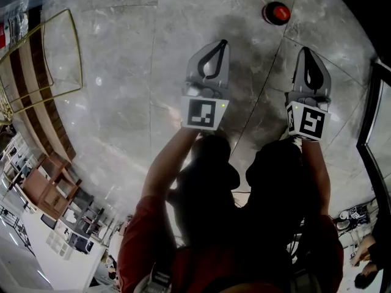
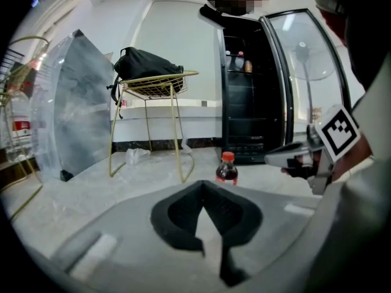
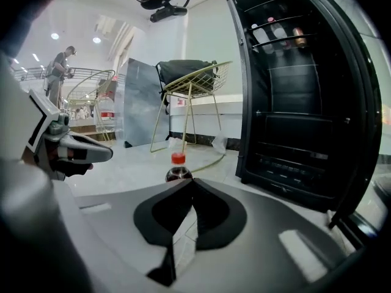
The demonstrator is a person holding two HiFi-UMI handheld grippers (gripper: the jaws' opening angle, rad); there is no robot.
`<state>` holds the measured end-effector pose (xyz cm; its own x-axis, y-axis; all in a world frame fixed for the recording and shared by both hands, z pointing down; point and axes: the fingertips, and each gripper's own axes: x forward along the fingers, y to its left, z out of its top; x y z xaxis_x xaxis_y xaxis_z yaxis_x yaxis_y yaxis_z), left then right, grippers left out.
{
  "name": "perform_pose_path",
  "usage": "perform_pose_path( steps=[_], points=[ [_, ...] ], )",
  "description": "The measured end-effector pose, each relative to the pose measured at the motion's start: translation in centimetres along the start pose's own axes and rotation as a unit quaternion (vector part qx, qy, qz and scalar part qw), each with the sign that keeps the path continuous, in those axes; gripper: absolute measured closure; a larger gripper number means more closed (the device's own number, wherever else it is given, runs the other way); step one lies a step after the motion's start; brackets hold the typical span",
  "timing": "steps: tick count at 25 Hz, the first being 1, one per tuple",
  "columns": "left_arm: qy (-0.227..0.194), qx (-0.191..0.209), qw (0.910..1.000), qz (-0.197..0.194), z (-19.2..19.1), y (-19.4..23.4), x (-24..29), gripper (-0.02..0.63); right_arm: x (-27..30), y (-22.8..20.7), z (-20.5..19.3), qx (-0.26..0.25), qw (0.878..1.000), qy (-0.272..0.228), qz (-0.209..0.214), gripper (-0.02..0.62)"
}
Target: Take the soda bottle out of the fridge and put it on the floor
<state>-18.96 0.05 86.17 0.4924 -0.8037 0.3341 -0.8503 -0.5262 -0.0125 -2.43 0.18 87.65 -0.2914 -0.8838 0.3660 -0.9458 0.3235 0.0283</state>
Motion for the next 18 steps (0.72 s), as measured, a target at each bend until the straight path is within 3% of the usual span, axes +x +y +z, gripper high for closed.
perform_pose_path(
  steps=[6, 7, 11, 18],
  points=[
    [0.001, 0.061, 0.9981, -0.004, 8.8, 0.5, -3.4, 0.606, -4.7, -1.4, 7.9, 0.007, 1.000, 0.018, -0.012, 0.595],
    [0.002, 0.061, 0.9981, 0.003, 10.4, 0.9, -4.0, 0.606, -5.6, -1.5, 9.3, 0.008, 1.000, 0.021, -0.012, 0.595],
    [0.006, -0.002, 0.9993, 0.036, 17.6, 1.6, -6.9, 0.606, -9.0, -2.0, 16.4, 0.004, 1.000, 0.028, -0.012, 0.595],
    [-0.001, 0.018, 0.9993, 0.033, 34.6, 0.6, -12.6, 0.606, -15.9, -2.8, 32.7, 0.022, 0.999, 0.020, -0.015, 0.595]
  ],
)
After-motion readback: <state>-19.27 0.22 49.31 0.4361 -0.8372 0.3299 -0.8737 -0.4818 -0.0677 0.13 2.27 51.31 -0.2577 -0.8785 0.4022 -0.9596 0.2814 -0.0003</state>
